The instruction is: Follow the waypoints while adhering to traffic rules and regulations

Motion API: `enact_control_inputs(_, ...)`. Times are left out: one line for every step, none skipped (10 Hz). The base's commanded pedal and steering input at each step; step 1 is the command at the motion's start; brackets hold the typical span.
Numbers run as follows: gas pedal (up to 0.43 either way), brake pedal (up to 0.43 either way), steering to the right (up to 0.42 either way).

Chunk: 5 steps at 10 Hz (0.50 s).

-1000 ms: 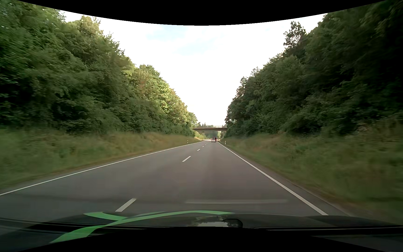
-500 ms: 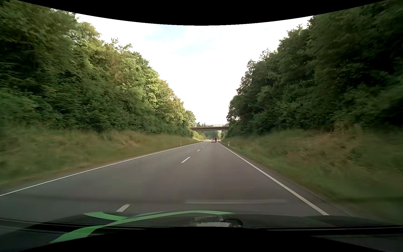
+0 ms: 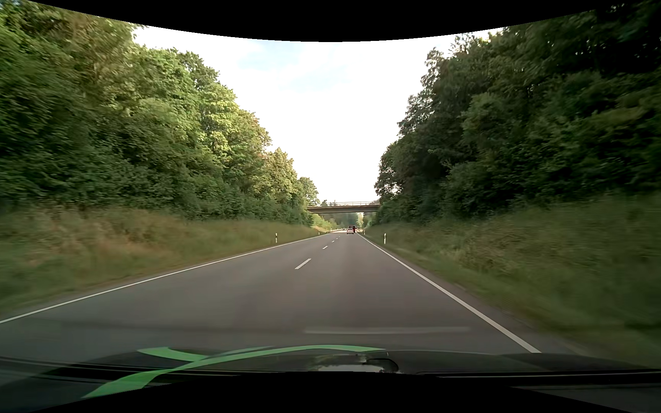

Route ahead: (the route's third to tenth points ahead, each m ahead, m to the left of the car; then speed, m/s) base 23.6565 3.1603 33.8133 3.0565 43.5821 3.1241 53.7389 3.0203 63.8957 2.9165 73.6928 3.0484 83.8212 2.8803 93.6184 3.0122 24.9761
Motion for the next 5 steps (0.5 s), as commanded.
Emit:
enact_control_inputs(0.299,0.000,-0.001)
enact_control_inputs(0.311,0.000,-0.001)
enact_control_inputs(0.319,0.000,-0.001)
enact_control_inputs(0.319,0.000,-0.001)
enact_control_inputs(0.319,0.000,-0.001)
